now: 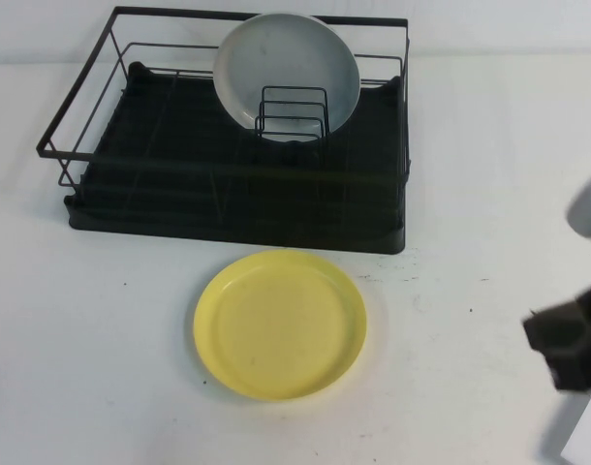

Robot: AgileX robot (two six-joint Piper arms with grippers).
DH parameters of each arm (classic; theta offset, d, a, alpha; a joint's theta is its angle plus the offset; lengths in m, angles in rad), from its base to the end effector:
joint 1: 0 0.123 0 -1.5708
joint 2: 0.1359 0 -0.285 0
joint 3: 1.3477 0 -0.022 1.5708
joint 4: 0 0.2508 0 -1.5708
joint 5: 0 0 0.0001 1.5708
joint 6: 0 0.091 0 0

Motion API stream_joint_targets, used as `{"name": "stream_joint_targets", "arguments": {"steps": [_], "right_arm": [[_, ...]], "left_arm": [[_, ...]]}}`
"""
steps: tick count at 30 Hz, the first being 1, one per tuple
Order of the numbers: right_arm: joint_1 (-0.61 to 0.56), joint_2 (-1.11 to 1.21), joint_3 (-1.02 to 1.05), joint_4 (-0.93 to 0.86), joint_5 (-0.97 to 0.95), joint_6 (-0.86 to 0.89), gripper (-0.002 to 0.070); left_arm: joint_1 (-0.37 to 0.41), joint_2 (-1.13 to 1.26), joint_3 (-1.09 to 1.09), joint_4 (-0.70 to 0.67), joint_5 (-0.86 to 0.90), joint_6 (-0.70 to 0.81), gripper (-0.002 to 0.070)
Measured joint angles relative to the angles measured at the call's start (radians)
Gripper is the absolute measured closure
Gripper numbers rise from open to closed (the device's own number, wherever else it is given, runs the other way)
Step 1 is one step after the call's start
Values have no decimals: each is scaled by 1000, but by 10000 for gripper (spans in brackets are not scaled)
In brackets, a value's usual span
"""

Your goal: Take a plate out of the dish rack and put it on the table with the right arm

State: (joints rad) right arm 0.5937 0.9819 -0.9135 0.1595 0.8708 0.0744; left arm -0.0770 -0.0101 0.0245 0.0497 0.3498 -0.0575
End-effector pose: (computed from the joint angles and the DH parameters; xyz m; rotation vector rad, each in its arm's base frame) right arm 0.1475 0.1129 0.3383 -0.5658 2.4042 0.4918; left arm 0.0533 -0.0026 0.1740 0.0493 1.8469 -0.0456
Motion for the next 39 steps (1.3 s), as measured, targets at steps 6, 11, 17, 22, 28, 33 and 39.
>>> {"name": "stream_joint_targets", "arguments": {"steps": [6, 11, 17, 22, 28, 33, 39], "right_arm": [[0, -90, 17, -30, 83, -4, 694], [0, -77, 21, -99, 85, -6, 694], [-28, -71, 166, -160, -127, -6, 694], [-178, -161, 451, -174, -538, -6, 694], [-405, -368, 824, -195, -939, -6, 694], [-524, -559, 934, -179, -995, -6, 694], [-534, -774, 938, -177, -851, -8, 694]], "left_arm": [[0, 0, 0, 0, 0, 0, 679], [0, 0, 0, 0, 0, 0, 679], [0, 0, 0, 0, 0, 0, 679], [0, 0, 0, 0, 0, 0, 679], [0, 0, 0, 0, 0, 0, 679], [0, 0, 0, 0, 0, 0, 679], [0, 0, 0, 0, 0, 0, 679]]}}
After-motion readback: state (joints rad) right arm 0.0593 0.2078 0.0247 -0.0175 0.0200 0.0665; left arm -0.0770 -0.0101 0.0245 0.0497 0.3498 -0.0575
